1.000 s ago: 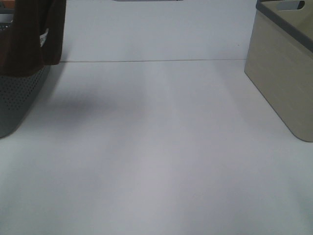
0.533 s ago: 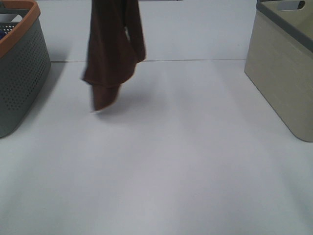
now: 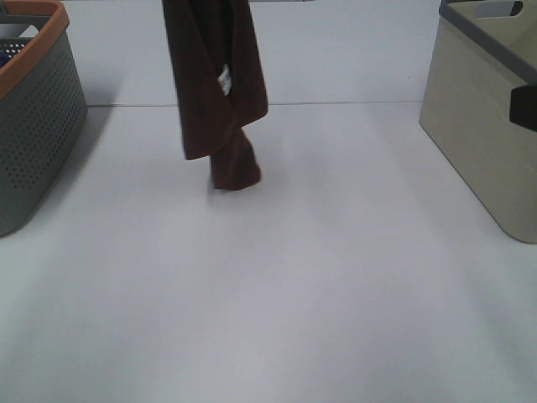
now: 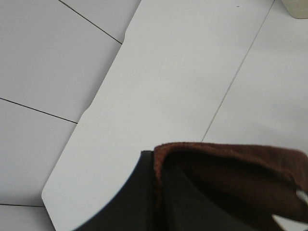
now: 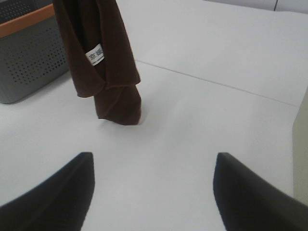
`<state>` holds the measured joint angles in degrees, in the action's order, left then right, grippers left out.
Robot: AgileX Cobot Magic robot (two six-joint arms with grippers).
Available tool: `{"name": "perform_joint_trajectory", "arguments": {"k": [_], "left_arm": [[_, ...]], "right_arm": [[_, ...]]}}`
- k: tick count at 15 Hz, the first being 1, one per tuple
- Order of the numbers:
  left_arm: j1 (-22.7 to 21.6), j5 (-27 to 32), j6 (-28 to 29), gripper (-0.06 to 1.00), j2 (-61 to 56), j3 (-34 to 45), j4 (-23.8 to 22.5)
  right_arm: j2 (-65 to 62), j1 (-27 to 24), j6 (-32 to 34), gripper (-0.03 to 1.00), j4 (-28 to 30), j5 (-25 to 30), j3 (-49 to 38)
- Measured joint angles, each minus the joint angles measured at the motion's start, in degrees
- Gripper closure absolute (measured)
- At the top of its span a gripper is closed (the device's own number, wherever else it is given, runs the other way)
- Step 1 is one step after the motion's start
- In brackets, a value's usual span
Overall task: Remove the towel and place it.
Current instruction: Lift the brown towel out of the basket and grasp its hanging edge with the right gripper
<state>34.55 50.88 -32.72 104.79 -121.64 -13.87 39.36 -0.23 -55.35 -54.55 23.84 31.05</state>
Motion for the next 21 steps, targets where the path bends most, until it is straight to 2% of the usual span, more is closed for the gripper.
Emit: {"name": "perform_joint_trajectory", "arguments": {"k": [2, 6, 8, 10, 13, 17, 21], "left_arm": [[0.00, 0.11, 0.06, 0.94, 0.00, 0.00, 2.64], [0.00, -0.57, 2.23, 0.94, 0.34, 0.00, 7.62], [0.00, -1.32, 2.81, 0.94, 1.38, 0.00, 8.08], [0.00, -2.69, 2.81, 0.94, 3.09, 0.00, 9.00], [0.17, -6.53, 5.39, 0.94, 3.90, 0.00, 9.63], [2.12, -8.48, 8.02, 0.94, 6.02, -0.06, 10.26], [5.33, -11.17, 9.05, 0.94, 8.08, -0.06, 10.26]], "right_arm": [[3.61, 0.00, -7.05, 0.38, -5.56, 0.52, 2.23], [12.89, 0.00, -16.67, 0.38, -16.04, 3.21, 5.50], [18.79, 0.00, -22.75, 0.38, -22.92, 5.50, 7.91], [26.41, 0.00, -31.57, 0.38, -31.57, 9.34, 11.00], [34.95, 0.00, -39.48, 0.38, -40.97, 12.78, 13.35], [43.60, 0.00, -47.10, 0.38, -44.23, 14.84, 16.04], [50.71, -0.06, -47.90, 0.39, -44.46, 17.48, 18.79]]}}
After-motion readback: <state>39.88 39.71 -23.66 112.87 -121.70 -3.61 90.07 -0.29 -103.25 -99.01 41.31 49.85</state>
